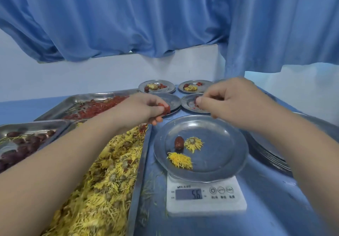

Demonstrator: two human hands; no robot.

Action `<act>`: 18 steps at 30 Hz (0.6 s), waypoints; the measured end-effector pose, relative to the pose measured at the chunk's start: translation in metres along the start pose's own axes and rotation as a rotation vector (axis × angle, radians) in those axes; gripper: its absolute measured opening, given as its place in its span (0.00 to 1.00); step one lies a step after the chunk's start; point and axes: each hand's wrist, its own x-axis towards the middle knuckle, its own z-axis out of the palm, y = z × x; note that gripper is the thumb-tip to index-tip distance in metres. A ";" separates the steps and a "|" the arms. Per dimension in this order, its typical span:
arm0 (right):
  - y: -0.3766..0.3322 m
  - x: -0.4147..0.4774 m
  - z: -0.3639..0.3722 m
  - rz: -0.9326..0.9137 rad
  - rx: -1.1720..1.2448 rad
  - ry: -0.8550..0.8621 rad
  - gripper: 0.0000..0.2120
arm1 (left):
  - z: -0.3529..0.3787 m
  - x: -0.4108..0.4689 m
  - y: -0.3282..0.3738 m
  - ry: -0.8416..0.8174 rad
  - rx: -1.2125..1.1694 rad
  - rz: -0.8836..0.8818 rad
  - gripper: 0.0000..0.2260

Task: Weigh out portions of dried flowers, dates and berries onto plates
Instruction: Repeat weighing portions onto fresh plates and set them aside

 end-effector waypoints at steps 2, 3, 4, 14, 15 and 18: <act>0.004 -0.020 -0.008 0.003 -0.025 -0.016 0.15 | 0.026 -0.006 0.015 -0.034 0.081 0.071 0.07; 0.008 -0.031 -0.011 0.011 -0.032 -0.027 0.15 | 0.039 -0.010 0.021 -0.053 0.124 0.101 0.07; 0.012 -0.042 -0.013 0.021 -0.033 -0.032 0.15 | 0.050 -0.013 0.026 -0.067 0.166 0.128 0.07; 0.043 -0.105 0.000 0.109 -0.015 0.016 0.18 | 0.097 -0.032 0.040 -0.044 0.261 0.176 0.13; 0.042 -0.105 0.001 0.106 -0.020 0.020 0.18 | 0.097 -0.033 0.039 -0.015 0.257 0.173 0.12; 0.043 -0.105 0.003 0.120 -0.056 0.030 0.17 | 0.098 -0.035 0.036 0.061 0.279 0.170 0.07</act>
